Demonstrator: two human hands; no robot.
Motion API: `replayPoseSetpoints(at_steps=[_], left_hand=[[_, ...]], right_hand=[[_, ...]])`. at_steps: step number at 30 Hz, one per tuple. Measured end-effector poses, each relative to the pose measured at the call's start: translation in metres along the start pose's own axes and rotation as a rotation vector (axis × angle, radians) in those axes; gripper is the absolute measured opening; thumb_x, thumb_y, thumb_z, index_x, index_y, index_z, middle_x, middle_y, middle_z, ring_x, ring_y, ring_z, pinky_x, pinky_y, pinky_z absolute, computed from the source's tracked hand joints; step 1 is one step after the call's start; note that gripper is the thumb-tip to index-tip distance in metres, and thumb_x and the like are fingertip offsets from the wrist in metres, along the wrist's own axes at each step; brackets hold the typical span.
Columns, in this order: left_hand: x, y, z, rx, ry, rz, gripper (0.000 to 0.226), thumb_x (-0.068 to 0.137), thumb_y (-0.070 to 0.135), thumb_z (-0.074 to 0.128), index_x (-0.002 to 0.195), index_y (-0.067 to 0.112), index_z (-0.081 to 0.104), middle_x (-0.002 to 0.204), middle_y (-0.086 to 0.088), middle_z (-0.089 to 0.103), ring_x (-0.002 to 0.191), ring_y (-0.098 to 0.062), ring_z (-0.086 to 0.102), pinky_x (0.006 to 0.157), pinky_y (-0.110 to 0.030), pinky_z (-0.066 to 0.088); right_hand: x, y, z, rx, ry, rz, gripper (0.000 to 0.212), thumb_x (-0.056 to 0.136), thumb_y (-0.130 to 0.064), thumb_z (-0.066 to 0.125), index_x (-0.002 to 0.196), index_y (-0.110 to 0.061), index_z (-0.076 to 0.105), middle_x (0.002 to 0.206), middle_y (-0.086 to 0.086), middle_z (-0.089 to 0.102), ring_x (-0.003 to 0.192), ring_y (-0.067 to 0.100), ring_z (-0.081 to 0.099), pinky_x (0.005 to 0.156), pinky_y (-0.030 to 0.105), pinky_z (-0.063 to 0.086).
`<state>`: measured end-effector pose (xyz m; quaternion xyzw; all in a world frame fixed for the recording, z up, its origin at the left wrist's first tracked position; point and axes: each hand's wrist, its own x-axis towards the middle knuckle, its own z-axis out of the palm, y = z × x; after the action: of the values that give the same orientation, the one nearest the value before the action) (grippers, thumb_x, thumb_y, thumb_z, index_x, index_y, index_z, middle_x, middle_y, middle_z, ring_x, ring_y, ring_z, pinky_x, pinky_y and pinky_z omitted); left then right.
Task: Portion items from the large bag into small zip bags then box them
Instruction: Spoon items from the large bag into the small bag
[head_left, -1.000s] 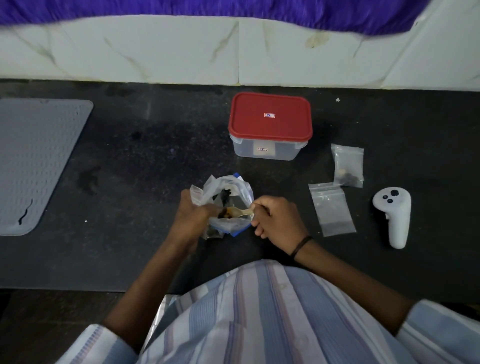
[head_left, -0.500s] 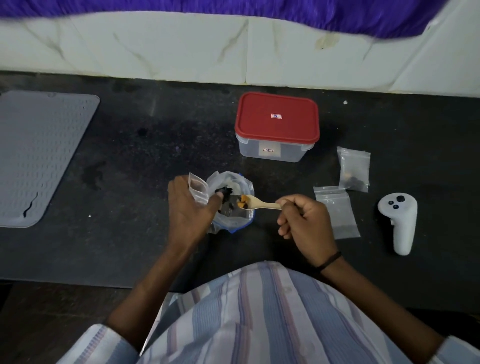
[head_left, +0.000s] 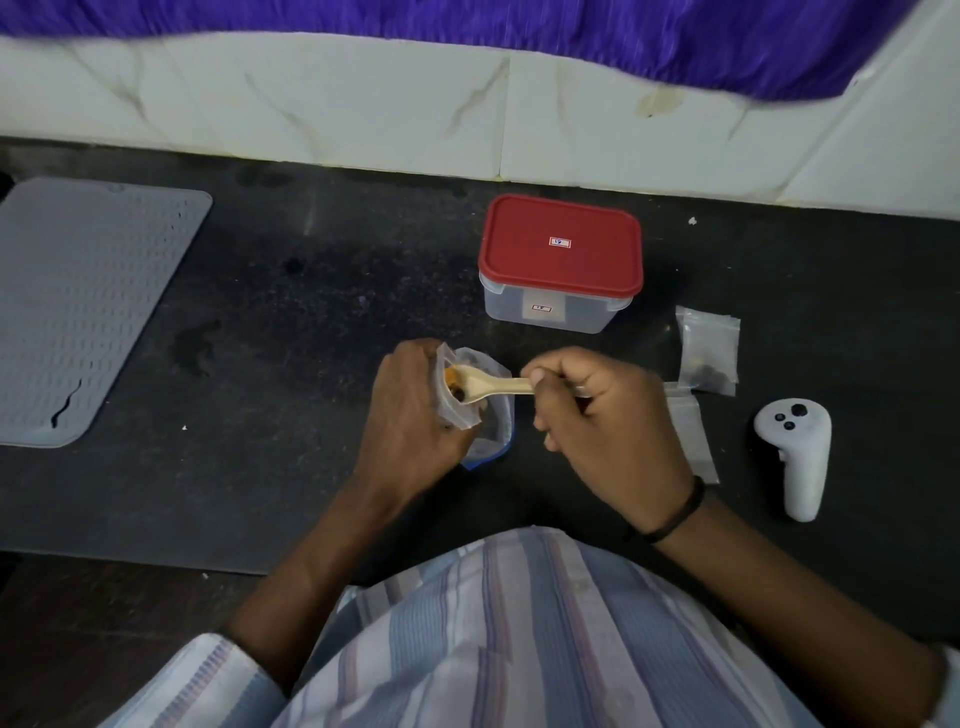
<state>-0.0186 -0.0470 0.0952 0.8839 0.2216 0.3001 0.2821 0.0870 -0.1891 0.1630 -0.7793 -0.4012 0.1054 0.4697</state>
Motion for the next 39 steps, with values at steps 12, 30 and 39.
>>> replayPoseSetpoints(at_steps=[12, 30, 39], left_hand=[[0.006, -0.012, -0.004, -0.198, 0.025, -0.364, 0.039, 0.079, 0.026, 0.078, 0.102, 0.025, 0.046, 0.094, 0.008, 0.057, 0.084, -0.004, 0.057, 0.067, -0.018, 0.046], [0.032, -0.029, 0.013, -0.329, -0.260, -0.759, 0.040, 0.079, 0.017, 0.070, 0.108, 0.016, 0.042, 0.092, 0.003, 0.052, 0.082, -0.012, 0.056, 0.063, -0.030, 0.045], [0.039, -0.043, 0.017, -0.461, -0.275, -0.830, 0.036, 0.078, 0.004, 0.059, 0.110, 0.014, 0.047, 0.093, 0.000, 0.053, 0.086, -0.016, 0.056, 0.071, -0.034, 0.048]], right_hand=[[0.001, 0.010, 0.003, -0.494, 0.088, -0.493, 0.024, 0.099, -0.013, 0.049, 0.103, -0.006, 0.071, 0.079, 0.007, 0.067, 0.066, 0.020, 0.060, 0.058, 0.037, 0.051], [0.010, 0.067, 0.058, -0.540, -0.145, 0.027, 0.017, 0.090, -0.023, 0.056, 0.078, -0.014, 0.062, 0.070, 0.006, 0.063, 0.061, 0.025, 0.059, 0.053, 0.035, 0.047], [0.007, 0.081, 0.068, -0.387, -0.130, 0.077, 0.021, 0.093, -0.019, 0.053, 0.080, -0.010, 0.067, 0.064, 0.006, 0.064, 0.055, 0.019, 0.056, 0.052, 0.035, 0.047]])
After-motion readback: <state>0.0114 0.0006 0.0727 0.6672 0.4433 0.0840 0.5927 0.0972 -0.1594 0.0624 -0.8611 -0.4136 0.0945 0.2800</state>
